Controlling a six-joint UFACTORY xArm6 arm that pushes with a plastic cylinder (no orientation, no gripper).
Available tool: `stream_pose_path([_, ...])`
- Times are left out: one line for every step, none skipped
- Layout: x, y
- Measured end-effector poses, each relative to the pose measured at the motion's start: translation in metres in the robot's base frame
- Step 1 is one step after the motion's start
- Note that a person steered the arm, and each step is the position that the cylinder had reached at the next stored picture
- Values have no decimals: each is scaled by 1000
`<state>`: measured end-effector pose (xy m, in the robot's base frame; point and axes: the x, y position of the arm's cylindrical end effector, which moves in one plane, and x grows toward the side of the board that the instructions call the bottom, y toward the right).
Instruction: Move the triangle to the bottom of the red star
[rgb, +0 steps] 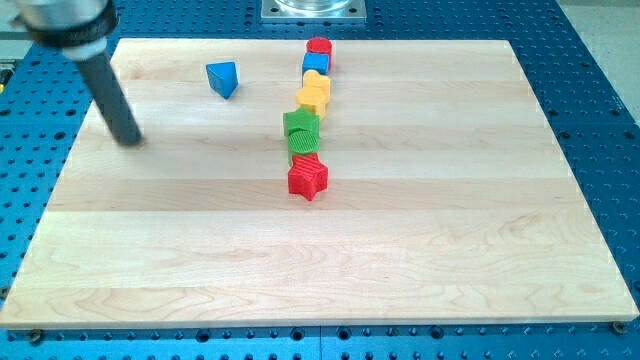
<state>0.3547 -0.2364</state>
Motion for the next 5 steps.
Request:
stream_pose_path([-83,16])
stream_pose_path([-112,71])
stream_pose_path([-111,114])
stream_pose_path([-65,105])
stream_pose_path([1,93])
